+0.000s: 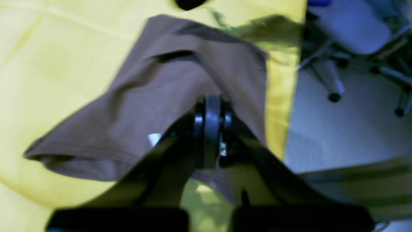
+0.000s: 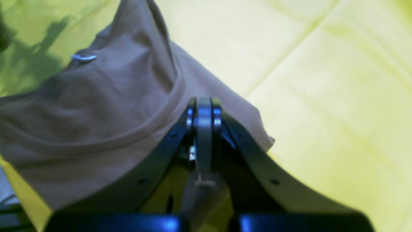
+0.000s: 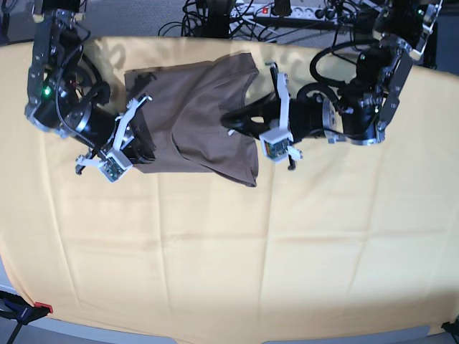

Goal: Fold the T-shirt properly
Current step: 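Grasp the folded bundle with both grippers and hold it, then flatten and square the folded shirt with both grippers, then release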

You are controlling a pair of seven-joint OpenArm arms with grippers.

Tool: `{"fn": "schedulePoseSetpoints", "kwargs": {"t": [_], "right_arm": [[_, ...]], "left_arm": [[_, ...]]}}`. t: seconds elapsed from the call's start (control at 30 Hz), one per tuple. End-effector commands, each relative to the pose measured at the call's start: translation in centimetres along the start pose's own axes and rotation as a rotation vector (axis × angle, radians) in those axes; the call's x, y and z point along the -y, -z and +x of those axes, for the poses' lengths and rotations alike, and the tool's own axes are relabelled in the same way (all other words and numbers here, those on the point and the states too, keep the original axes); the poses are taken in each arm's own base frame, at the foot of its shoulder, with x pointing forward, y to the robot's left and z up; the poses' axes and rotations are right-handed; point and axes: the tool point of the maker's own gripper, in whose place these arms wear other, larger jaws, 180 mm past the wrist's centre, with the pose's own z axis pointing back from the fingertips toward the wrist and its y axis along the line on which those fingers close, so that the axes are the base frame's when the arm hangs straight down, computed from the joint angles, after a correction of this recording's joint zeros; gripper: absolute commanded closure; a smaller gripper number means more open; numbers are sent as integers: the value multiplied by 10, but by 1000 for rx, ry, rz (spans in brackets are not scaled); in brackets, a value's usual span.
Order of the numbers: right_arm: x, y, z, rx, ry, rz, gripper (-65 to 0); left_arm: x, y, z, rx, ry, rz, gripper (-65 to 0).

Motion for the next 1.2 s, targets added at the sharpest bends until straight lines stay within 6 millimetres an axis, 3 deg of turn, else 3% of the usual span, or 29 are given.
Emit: {"fn": "schedulePoseSetpoints", "kwargs": {"t": [0.0,0.17,0.27,0.43,0.73,0.9,1.0,1.17], "right_arm": [[7,-1,11,32,-18,-4,0],[33,16,5,-10,3,-1,0],[43,30,-1,-47,18,19,0],[46,51,0,-108,-3,64,0],[44,79,-23,-227,-1,122,0],[45,80,-29,-246,7,125,0],[45,78,-33,-272,10,130,0],[45,65,-39,-290,19,149,0]], "left_arm": [[8,-3,11,32,26,-16,0],[41,7,3,1,53,-75,0],[52,22,-18,-88,116,-90,0],[60,37,-31,-127,225,-81,0],[53,43,-54,-154,150,-88,0],[49,44,-64,-174,121,-86,0],[33,43,-76,-216,129,-53,0],[-11,39,-92,-264,93,7,0]]}}
